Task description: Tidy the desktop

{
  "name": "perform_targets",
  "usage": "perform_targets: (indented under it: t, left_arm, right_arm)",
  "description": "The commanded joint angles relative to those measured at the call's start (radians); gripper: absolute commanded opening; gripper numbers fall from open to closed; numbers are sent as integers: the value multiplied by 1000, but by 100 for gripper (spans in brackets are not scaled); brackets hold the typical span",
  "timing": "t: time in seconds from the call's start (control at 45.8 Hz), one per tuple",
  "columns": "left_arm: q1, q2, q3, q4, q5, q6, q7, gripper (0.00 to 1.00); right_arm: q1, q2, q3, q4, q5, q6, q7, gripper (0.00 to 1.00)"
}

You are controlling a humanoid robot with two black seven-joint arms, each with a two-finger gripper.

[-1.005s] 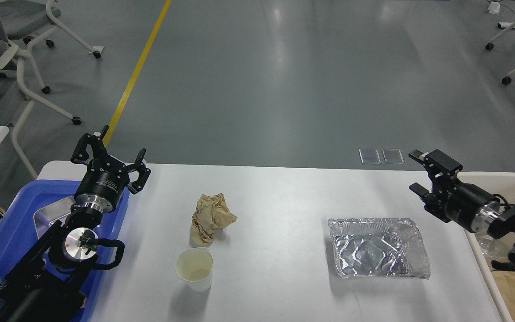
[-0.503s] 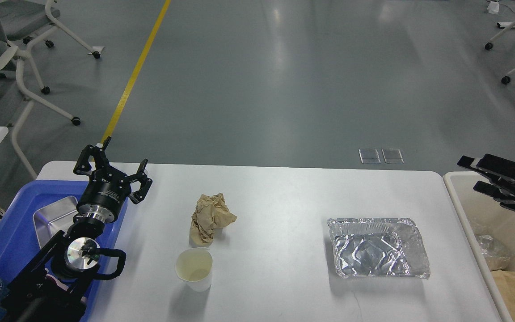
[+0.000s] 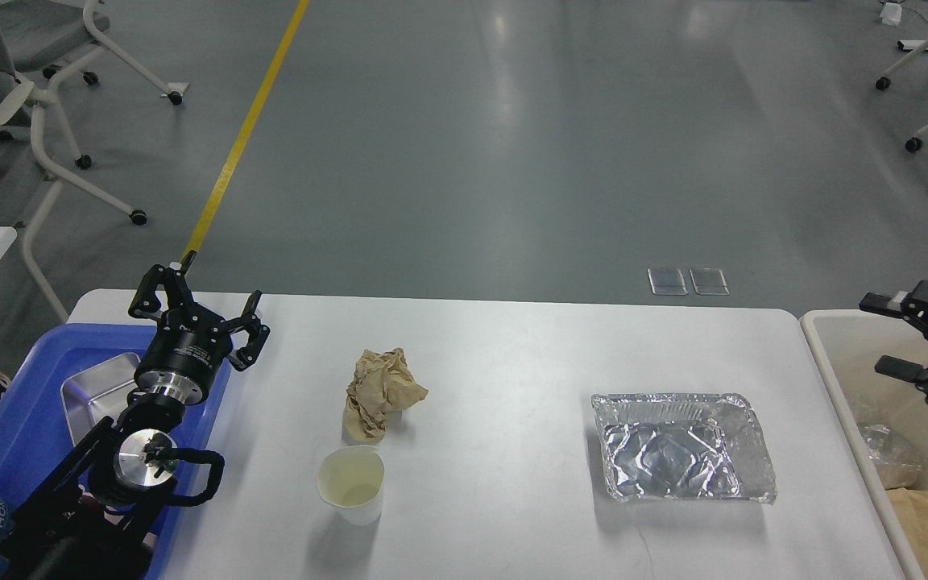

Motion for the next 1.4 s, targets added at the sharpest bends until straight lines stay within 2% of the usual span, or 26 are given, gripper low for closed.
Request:
perform_targets:
  t: [0.0, 0.109, 0.219, 0.284, 0.371, 0.481, 0.656, 0.852, 1.005, 1.114, 1.267, 1.377]
  left_arm:
    - [0, -3, 0, 20, 0, 0, 2, 96]
    - [0, -8, 0, 24, 0, 0, 0, 96]
    - [3, -8, 0, 26, 0, 0, 2, 96]
    - [11, -6, 0, 26, 0, -2, 2, 96]
    - [14, -6, 0, 26, 0, -2, 2, 96]
    - [21, -6, 0, 26, 0, -2, 2, 96]
    - [29, -8, 0, 27, 0, -2, 2, 96]
    - [38, -9, 2, 26, 0, -2, 2, 96]
    - [41, -9, 3, 26, 0, -2, 3, 96]
    - [43, -9, 6, 26, 0, -2, 3, 96]
    - [43, -8, 29, 26, 0, 0, 2, 96]
    - [41, -9, 31, 27, 0, 2, 2, 96]
  right_arm:
    - [-3, -80, 1, 67, -94, 16, -2, 100]
    - [-2, -42, 2, 103, -238, 16, 2, 100]
    - [-3, -29, 2, 172, -601, 2, 4, 100]
    - [-6, -12, 5, 228, -771, -41, 5, 100]
    - [-23, -55, 1, 326, -884, -102, 4, 100]
    - [-32, -156, 1, 360, -898, -151, 4, 100]
    - [-31, -229, 11, 375, -899, -186, 4, 100]
    - [-38, -310, -106, 383, -936, -433, 5, 100]
    - [-38, -377, -236, 499, -933, -575, 5, 100]
    - [-38, -397, -310, 524, -941, -607, 5, 100]
    - [-38, -394, -321, 524, -942, -608, 10, 100]
    - [-35, -374, -319, 524, -942, -616, 34, 100]
